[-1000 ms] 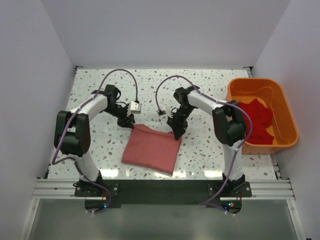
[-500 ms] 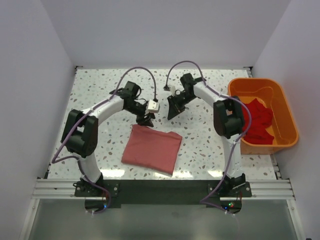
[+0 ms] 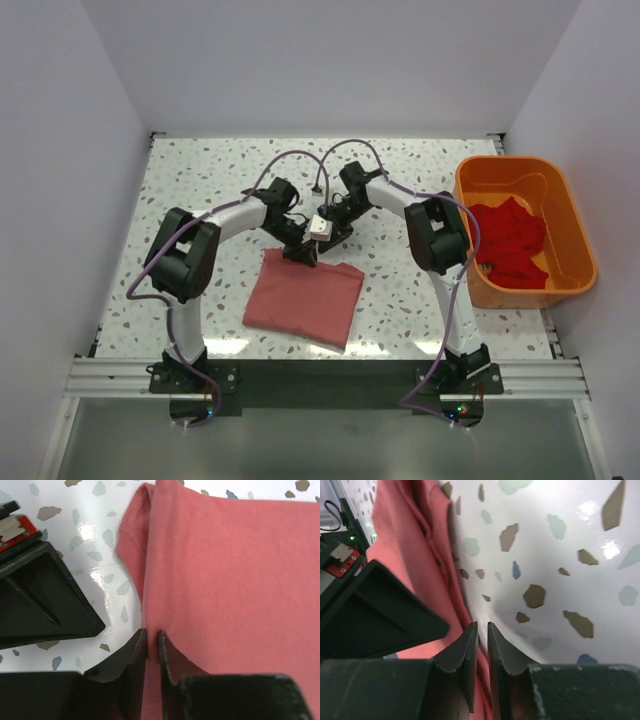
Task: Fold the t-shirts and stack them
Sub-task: Fold the tshirt
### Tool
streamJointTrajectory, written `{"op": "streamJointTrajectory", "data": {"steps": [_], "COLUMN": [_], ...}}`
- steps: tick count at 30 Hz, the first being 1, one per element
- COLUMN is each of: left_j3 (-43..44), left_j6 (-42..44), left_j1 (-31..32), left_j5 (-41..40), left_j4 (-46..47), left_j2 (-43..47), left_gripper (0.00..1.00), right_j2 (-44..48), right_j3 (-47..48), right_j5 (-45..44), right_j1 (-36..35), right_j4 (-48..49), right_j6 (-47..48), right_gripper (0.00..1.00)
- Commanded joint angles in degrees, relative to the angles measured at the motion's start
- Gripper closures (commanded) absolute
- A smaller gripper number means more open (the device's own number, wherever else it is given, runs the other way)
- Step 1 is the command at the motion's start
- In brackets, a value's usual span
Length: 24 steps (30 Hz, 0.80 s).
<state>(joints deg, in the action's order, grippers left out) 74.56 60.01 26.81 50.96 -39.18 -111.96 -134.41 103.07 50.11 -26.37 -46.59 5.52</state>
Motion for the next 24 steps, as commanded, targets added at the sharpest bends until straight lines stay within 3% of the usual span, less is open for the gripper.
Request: {"op": "streamJointTrajectory", "data": {"steps": [1, 3, 8, 12, 24], "left_j3": [1.37, 2.34, 4.18, 3.66, 1.37], "left_j6": [1.51, 2.13, 4.06, 2.40, -2.96], "left_j1": [0.35, 0.35, 0.44, 0.44, 0.44], "left_j5": [1.25, 2.12, 3.18, 3.27, 0.19], "left_j4": [-1.07, -2.13, -5.38, -3.28, 8.06], "left_j2": [-0.62, -0.63, -0.45, 1.48, 0.87], "left_gripper": [0.81, 0.90, 1.00, 1.00, 1.00], "right_j2": [-2.17, -3.49, -5.68, -8.41, -8.59], "right_j3": [2.22, 2.84, 3.10, 5.04, 4.51], "right_j5": [-1.41, -1.07, 0.51, 1.13, 1.75], "right_j1": [0.44, 0.18, -0.35, -1.23, -1.93], "right_j4": [-0.16, -1.66, -2.89, -7.72, -9.84], "right_j6": [0.63, 1.33, 1.86, 4.67, 7.49], "right_gripper": [0.83, 0.83, 0.83, 0.85, 0.86]}}
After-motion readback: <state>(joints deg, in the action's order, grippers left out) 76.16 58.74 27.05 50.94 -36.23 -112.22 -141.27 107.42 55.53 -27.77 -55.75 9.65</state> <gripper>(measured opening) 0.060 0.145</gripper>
